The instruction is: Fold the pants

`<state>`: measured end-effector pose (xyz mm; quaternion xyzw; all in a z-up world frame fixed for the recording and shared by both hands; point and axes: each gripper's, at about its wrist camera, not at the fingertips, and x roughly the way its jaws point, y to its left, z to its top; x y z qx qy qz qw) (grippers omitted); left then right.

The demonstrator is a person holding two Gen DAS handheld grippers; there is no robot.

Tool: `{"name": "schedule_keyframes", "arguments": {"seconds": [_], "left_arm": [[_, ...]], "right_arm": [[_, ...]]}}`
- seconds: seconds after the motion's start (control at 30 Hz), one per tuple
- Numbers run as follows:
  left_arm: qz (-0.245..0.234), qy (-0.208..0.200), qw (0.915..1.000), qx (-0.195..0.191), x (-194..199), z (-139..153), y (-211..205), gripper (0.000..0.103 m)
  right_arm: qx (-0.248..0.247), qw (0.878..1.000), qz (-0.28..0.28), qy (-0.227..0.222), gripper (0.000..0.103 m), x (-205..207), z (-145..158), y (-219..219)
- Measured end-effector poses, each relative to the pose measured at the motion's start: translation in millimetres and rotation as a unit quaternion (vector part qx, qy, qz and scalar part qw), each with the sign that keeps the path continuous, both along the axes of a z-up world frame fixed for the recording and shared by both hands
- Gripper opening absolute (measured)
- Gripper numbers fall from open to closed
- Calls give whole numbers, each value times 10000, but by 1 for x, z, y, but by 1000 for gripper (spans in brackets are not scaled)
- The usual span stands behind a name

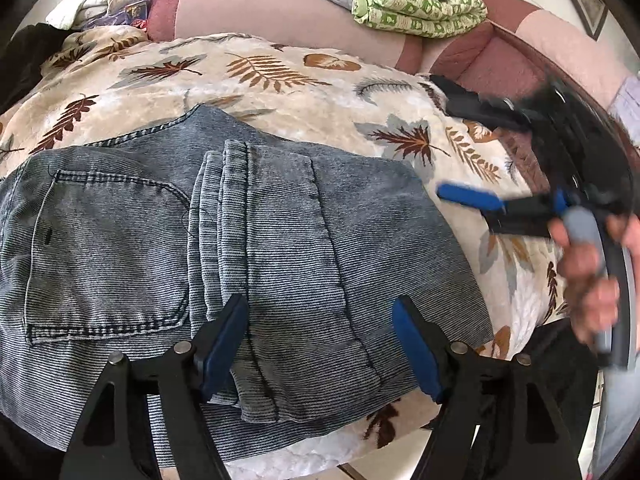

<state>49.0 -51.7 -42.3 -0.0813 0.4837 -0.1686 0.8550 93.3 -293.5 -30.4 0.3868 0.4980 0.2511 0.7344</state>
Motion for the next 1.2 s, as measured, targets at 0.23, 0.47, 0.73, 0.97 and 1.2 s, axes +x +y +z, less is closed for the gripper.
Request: {"name": "schedule_keyframes", "arguments": {"seconds": [0.23, 0.47, 0.73, 0.97, 1.2], "left_arm": [[119, 36, 9992, -382, -12, 15, 16, 76], [894, -535, 9922, -679, -21, 48, 73, 76], [2775, -345, 9595, 336, 0, 32, 155, 76], [2798, -90, 9570, 755, 4, 0, 166, 76], [2639, -163, 9619, 697, -1, -4, 171, 76]], "right_arm": [[-283, 9993, 58, 226, 84, -3, -10, 7], [-712, 9948, 564, -454, 84, -8, 40, 38], [-1823, 9684, 1460, -878, 84, 64, 69, 146], [-3089, 9223, 2277, -460, 28, 120, 5, 229], [-4245, 8727, 2162, -1070, 2, 111, 7, 244]]}}
